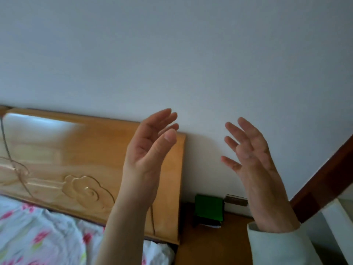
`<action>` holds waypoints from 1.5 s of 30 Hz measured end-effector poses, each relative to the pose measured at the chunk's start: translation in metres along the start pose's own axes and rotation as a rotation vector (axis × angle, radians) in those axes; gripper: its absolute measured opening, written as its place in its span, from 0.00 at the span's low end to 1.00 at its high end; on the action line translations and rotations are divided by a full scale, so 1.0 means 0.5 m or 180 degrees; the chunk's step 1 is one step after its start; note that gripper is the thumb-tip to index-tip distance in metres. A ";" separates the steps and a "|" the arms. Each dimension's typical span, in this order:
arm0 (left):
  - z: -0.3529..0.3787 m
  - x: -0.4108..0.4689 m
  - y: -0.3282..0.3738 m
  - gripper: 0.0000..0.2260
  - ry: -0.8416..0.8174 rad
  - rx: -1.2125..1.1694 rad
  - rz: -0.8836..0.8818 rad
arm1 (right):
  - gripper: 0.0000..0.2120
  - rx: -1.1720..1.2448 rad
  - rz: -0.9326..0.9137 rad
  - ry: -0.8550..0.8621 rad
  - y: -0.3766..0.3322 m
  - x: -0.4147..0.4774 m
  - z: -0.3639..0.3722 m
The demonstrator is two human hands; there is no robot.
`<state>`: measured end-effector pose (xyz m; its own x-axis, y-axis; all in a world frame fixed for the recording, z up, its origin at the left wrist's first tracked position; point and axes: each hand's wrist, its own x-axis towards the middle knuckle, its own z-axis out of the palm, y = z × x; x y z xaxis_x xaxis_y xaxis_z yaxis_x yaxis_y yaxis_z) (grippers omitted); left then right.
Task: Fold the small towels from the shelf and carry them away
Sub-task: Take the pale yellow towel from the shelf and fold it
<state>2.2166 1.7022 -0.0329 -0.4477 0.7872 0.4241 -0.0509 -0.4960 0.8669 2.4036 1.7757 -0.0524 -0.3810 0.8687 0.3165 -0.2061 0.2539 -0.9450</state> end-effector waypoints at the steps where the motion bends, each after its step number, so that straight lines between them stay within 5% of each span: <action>1: -0.011 0.000 0.016 0.20 0.0040 0.0024 0.0025 | 0.33 0.0022 -0.0036 -0.0053 -0.008 0.005 0.011; 9: -0.103 -0.014 0.112 0.20 0.0628 0.0282 0.0343 | 0.40 0.0272 -0.0237 -0.0769 -0.043 0.055 0.123; 14: -0.146 -0.073 0.156 0.19 0.1264 0.0543 0.0504 | 0.27 0.0560 -0.0169 -0.1356 -0.043 0.075 0.200; 23: -0.195 -0.269 0.269 0.19 0.2536 0.1222 0.0820 | 0.36 0.1123 -0.0064 -0.2746 -0.049 -0.002 0.375; 33: -0.202 -0.576 0.426 0.16 0.3858 0.1817 0.1300 | 0.27 0.1651 0.0263 -0.4182 -0.122 -0.248 0.564; 45: -0.123 -1.068 0.637 0.16 0.4770 0.2333 0.1741 | 0.31 0.2155 0.0266 -0.5205 -0.280 -0.742 0.669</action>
<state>2.3846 1.1015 0.0005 -0.6587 -0.5944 0.4612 0.5611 0.0203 0.8275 2.2724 1.2754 -0.0100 -0.7476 -0.5108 0.4244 -0.2809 -0.3358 -0.8990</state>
